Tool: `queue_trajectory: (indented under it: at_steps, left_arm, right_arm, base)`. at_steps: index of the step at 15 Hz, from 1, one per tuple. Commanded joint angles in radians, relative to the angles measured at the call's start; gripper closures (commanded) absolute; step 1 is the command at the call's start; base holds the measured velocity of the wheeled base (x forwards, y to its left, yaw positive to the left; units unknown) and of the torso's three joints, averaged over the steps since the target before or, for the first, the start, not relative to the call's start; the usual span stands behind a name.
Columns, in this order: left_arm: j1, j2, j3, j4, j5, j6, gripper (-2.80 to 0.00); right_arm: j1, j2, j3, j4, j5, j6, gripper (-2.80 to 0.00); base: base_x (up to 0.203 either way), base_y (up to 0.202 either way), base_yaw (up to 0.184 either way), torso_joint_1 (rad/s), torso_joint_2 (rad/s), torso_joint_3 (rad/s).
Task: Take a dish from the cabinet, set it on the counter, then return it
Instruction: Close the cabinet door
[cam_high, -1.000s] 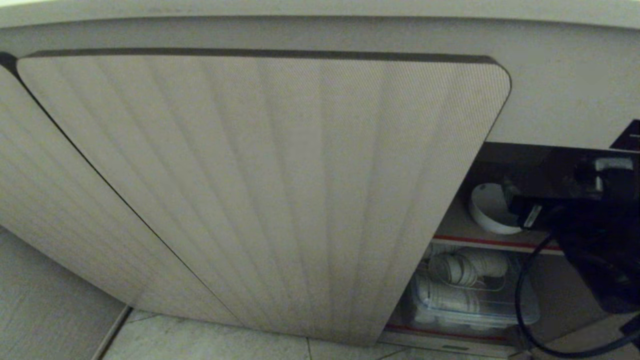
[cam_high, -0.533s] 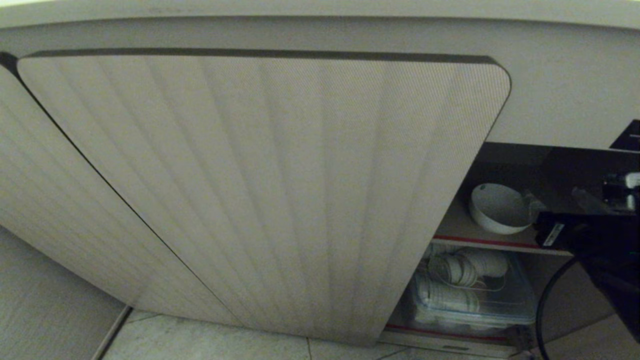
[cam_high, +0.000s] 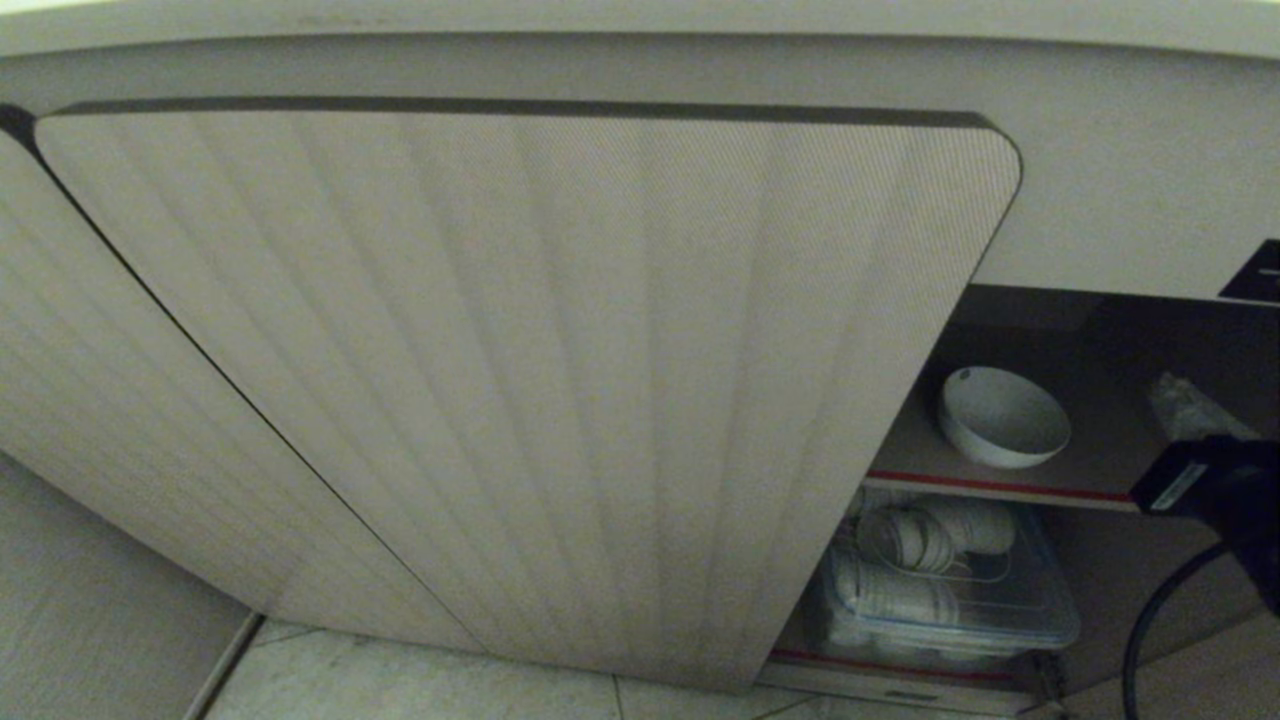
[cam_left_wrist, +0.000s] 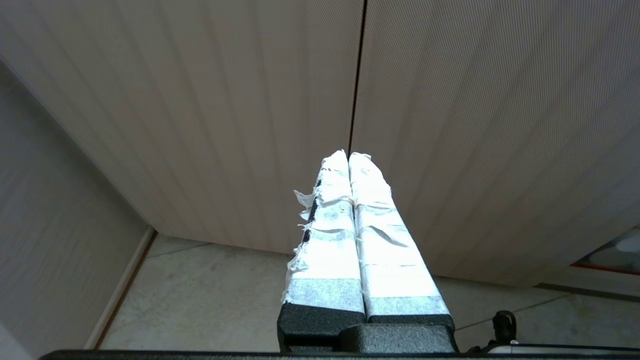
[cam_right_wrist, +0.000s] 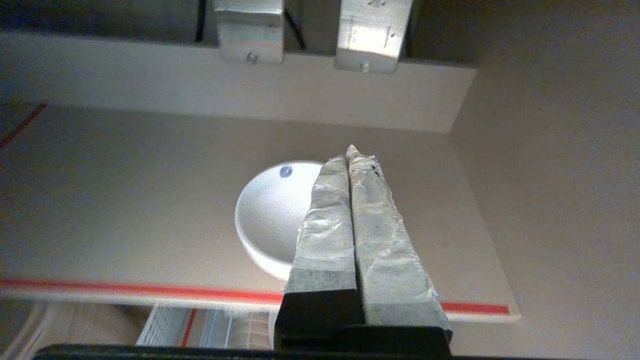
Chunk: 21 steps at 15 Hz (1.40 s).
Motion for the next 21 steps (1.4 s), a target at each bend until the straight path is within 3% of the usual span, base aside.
queue_trajectory:
  at_steps: [1,3,8,10,15,21]
  left_arm:
    - [0.0,0.0,0.0,-0.002,0.0,-0.001,0.0]
    - [0.001,0.0,0.0,0.0,0.001,-0.001,0.0]
    - [0.0,0.0,0.0,0.0,0.001,-0.001,0.0]
    - [0.0,0.0,0.0,0.0,0.001,-0.001,0.0]
    - [0.0,0.0,0.0,0.0,0.0,-0.001,0.0]
    - [0.001,0.0,0.0,0.0,0.001,-0.001,0.0]
  right_arm:
    - [0.0,-0.124,-0.001,0.096,0.026,-0.001,0.0]
    - [0.002,-0.18,0.005,0.185,0.076,-0.001,0.0]
    - [0.011,-0.256,0.042,0.214,0.105,0.005,0.0]
    - [0.012,-0.349,0.059,0.305,0.152,0.008,0.0]
    - [-0.055,-0.695,0.104,0.737,0.273,0.034,0.0]
    - [-0.088,-1.122,0.109,1.329,0.295,0.057,0.0]
  base:
    - [0.0,0.0,0.0,0.0,0.0,0.0]
    - [0.0,0.0,0.0,0.0,0.0,0.0]
    - [0.0,0.0,0.0,0.0,0.0,0.0]
    - [0.0,0.0,0.0,0.0,0.0,0.0]
    - [0.0,0.0,0.0,0.0,0.0,0.0]
    - [0.0,0.0,0.0,0.0,0.0,0.0]
